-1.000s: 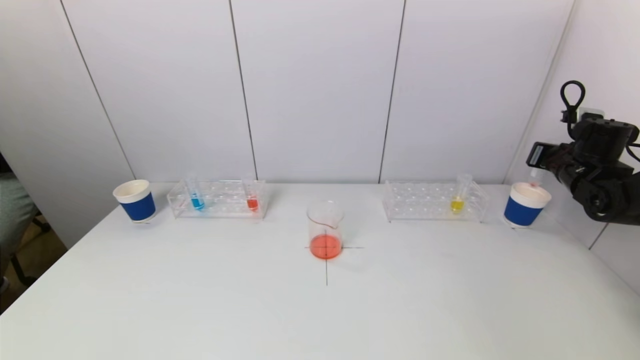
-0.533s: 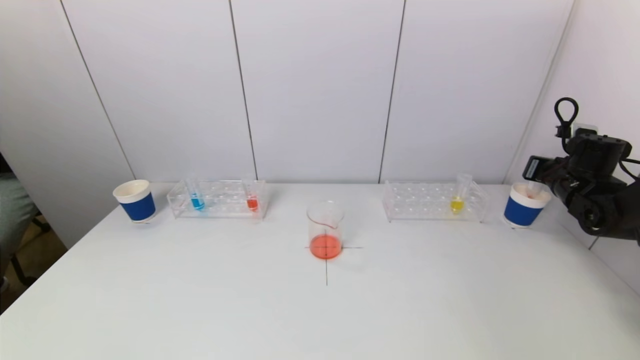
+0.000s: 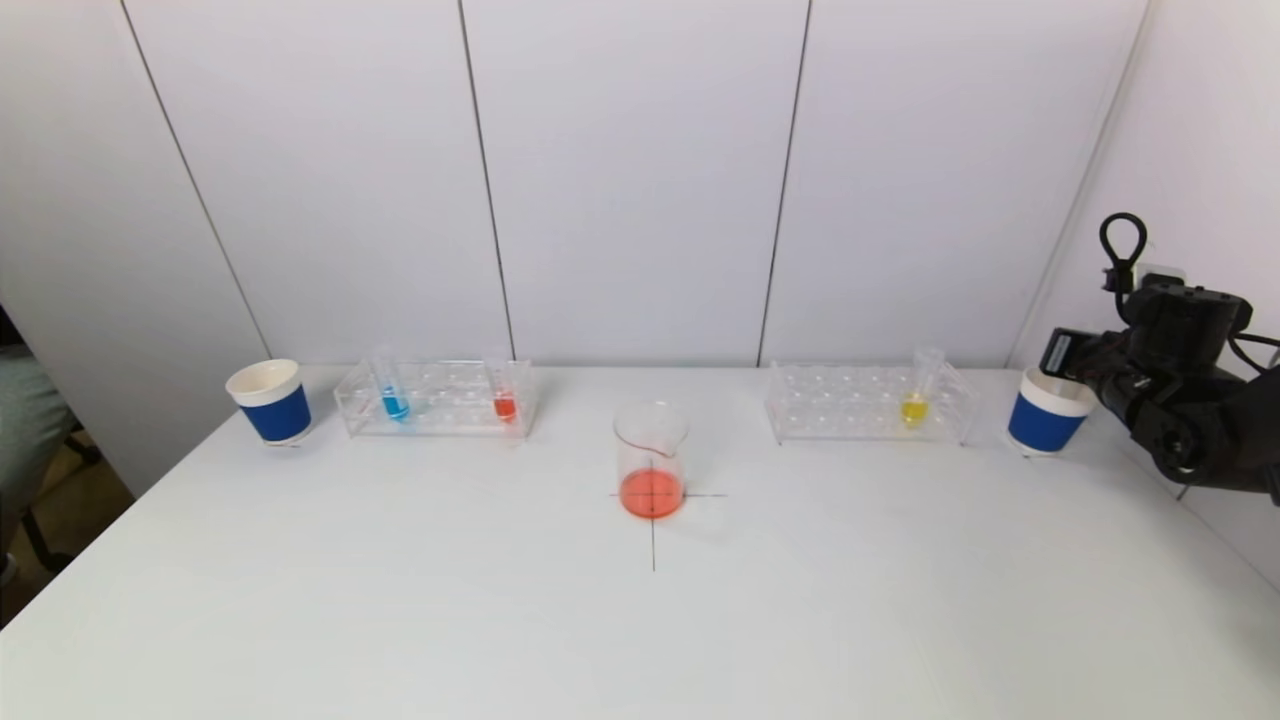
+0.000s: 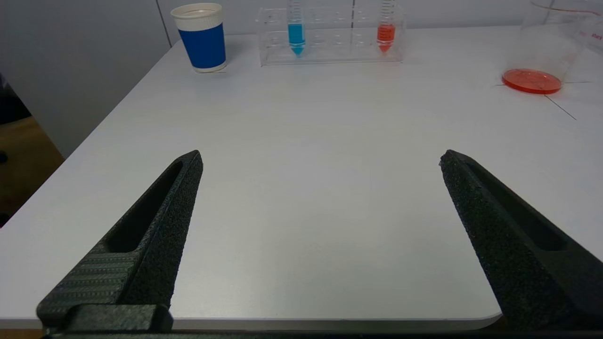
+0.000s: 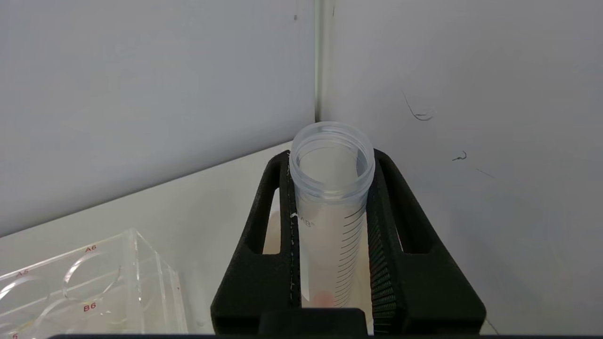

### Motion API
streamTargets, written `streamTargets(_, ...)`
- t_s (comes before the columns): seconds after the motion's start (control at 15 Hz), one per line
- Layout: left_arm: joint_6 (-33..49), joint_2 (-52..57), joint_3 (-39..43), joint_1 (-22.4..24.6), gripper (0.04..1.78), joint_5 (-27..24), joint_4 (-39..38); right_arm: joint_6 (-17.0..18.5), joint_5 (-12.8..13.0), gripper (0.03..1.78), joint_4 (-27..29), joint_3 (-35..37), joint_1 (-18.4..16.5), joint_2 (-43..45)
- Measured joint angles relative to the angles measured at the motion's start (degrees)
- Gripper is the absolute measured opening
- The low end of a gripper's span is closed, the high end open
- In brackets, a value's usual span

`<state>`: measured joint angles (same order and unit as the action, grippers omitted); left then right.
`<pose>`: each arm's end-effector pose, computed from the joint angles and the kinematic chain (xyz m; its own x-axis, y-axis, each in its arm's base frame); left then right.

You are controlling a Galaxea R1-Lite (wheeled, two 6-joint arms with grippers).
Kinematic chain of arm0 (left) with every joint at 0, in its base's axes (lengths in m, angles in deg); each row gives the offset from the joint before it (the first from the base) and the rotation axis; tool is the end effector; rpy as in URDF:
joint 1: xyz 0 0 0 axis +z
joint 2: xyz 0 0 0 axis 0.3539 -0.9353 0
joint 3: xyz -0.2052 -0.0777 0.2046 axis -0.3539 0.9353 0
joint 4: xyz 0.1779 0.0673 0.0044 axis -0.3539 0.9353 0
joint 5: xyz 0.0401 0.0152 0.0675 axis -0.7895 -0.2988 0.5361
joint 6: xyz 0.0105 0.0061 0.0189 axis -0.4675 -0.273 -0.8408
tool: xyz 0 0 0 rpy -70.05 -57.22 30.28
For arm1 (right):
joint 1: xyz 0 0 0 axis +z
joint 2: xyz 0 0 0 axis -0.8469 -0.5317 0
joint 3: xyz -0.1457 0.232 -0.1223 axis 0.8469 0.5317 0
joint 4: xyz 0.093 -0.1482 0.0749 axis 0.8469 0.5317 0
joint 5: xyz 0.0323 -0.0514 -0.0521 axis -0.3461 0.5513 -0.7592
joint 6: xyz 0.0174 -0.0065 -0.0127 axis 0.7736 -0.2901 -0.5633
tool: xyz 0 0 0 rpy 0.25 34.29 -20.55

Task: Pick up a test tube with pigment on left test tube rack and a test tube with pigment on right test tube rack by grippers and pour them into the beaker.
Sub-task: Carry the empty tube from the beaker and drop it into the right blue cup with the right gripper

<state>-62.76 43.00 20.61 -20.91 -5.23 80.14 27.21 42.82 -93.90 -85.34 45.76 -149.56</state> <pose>-0.0234 0.0000 0.0762 1.0000 -0.0044 -0.0029 0.0045 0.9999 0.0133 0.4075 -0.0926 0.0999 0.8900 -0.4169 -0.1850 0.4292 0.9027 0.0304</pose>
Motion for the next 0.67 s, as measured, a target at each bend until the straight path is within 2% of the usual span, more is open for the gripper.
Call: streamTargets(0.67, 0.0, 0.0, 0.0, 0.0, 1.76, -0.02, 0.0, 0.05, 0.09, 0.47, 0.0, 0.38, 0.0, -0.35)
